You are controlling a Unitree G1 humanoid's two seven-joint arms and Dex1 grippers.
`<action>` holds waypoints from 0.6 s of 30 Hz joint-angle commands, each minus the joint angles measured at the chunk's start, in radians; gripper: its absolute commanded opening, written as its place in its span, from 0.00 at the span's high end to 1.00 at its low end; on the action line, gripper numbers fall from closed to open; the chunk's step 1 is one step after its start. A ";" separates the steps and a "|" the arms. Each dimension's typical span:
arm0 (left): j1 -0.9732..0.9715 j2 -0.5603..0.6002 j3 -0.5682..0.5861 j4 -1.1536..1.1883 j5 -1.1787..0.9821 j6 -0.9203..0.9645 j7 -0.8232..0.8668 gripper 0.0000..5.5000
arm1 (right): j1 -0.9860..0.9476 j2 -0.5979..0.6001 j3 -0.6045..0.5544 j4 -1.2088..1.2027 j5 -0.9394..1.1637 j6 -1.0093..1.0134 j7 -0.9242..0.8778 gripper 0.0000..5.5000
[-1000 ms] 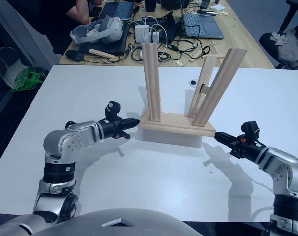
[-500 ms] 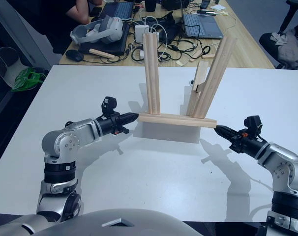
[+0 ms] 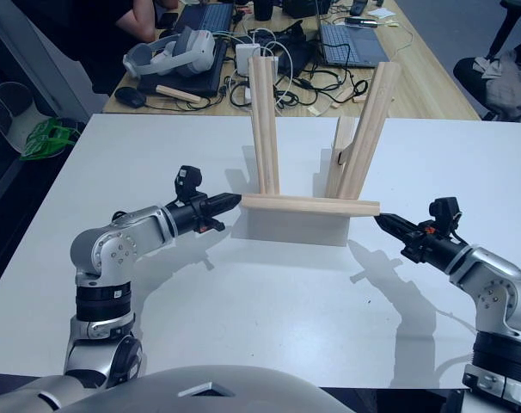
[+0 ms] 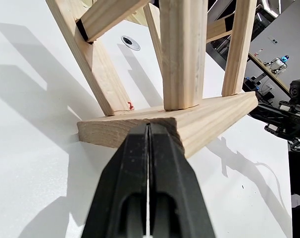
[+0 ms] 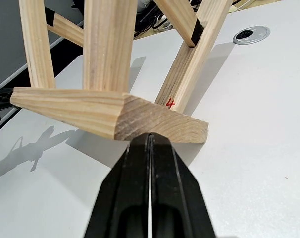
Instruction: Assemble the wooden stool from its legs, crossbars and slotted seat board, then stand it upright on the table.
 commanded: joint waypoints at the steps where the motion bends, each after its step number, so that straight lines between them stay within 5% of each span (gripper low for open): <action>1: -0.022 -0.082 -0.068 -0.011 -0.086 0.028 -0.031 1.00 | -0.042 0.042 0.049 -0.058 0.087 0.014 0.046 1.00; 18: -0.021 -0.079 -0.064 -0.024 -0.106 0.031 -0.027 1.00 | -0.041 0.037 0.039 -0.059 0.102 0.025 0.047 1.00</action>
